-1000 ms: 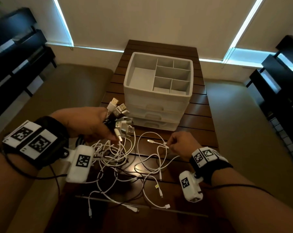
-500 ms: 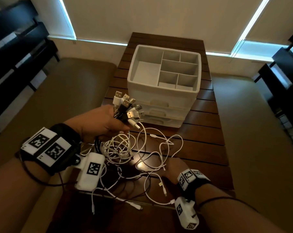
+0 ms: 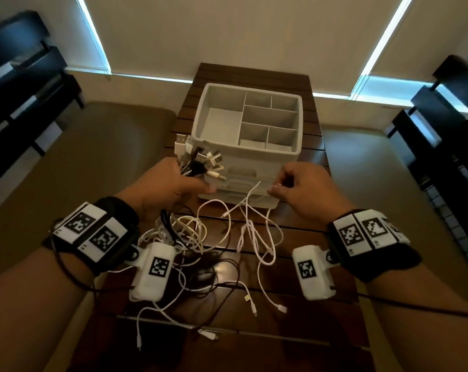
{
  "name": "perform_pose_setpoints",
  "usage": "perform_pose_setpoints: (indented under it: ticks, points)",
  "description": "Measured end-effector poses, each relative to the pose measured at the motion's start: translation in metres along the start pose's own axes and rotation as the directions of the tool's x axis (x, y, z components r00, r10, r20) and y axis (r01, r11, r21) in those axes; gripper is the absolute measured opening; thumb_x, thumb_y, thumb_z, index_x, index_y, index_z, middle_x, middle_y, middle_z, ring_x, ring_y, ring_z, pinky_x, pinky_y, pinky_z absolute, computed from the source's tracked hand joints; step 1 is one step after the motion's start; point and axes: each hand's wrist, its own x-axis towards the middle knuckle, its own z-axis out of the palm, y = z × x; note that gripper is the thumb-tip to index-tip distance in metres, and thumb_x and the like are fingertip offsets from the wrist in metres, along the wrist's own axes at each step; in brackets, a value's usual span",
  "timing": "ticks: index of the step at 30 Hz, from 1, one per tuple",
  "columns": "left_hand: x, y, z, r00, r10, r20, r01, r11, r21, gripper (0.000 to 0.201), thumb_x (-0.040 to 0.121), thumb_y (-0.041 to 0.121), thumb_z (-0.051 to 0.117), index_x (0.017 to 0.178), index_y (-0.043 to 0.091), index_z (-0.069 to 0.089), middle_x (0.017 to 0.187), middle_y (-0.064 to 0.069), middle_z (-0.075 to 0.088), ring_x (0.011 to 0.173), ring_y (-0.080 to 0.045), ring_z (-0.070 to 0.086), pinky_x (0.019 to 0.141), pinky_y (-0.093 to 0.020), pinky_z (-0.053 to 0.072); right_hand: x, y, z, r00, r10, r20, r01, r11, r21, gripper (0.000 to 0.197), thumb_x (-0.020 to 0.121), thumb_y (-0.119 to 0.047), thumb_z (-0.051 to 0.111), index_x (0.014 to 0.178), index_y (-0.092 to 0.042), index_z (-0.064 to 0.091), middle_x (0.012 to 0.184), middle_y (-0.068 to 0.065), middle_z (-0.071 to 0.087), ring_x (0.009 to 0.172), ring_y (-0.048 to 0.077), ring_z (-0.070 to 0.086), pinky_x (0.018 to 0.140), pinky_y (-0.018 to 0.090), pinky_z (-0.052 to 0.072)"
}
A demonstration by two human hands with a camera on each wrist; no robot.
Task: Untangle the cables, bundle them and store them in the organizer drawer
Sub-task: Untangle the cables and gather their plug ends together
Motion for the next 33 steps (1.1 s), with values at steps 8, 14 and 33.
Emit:
perform_pose_setpoints:
  ticks: [8,14,33]
  points:
    - [0.009,-0.003,0.026,0.999,0.034,-0.008,-0.035,0.995,-0.092,0.021,0.085,0.015,0.070,0.101,0.002,0.064,0.054,0.004,0.041,0.043,-0.010,0.032,0.037,-0.019,0.028,-0.016,-0.027,0.005,0.997,-0.010,-0.073,0.036,0.927,0.372,0.014,0.082,-0.017,0.073,0.083,-0.008,0.062,0.075,0.007,0.071,0.064,0.015,0.070,0.062,0.032,0.059]
    - [0.012,-0.010,0.040,0.993,-0.016,0.115,0.043,0.972,-0.233,0.018,0.092,0.020,0.062,0.104,0.007,0.066,0.053,0.006,0.032,0.044,-0.008,0.026,0.037,-0.019,0.025,-0.019,-0.039,0.012,0.996,0.058,-0.074,0.006,0.746,0.666,0.011,0.087,-0.005,0.064,0.089,0.006,0.062,0.081,0.019,0.070,0.065,0.019,0.071,0.056,0.029,0.059]
    - [0.015,-0.013,0.049,0.987,-0.011,0.160,0.072,0.923,-0.378,0.017,0.080,0.032,0.068,0.086,0.017,0.066,0.064,0.002,0.039,0.048,-0.009,0.027,0.044,-0.022,0.024,-0.011,-0.042,0.021,0.987,0.133,-0.091,0.009,0.518,0.855,0.007,0.090,-0.011,0.061,0.086,-0.005,0.062,0.083,0.014,0.070,0.069,0.020,0.068,0.062,0.029,0.058]
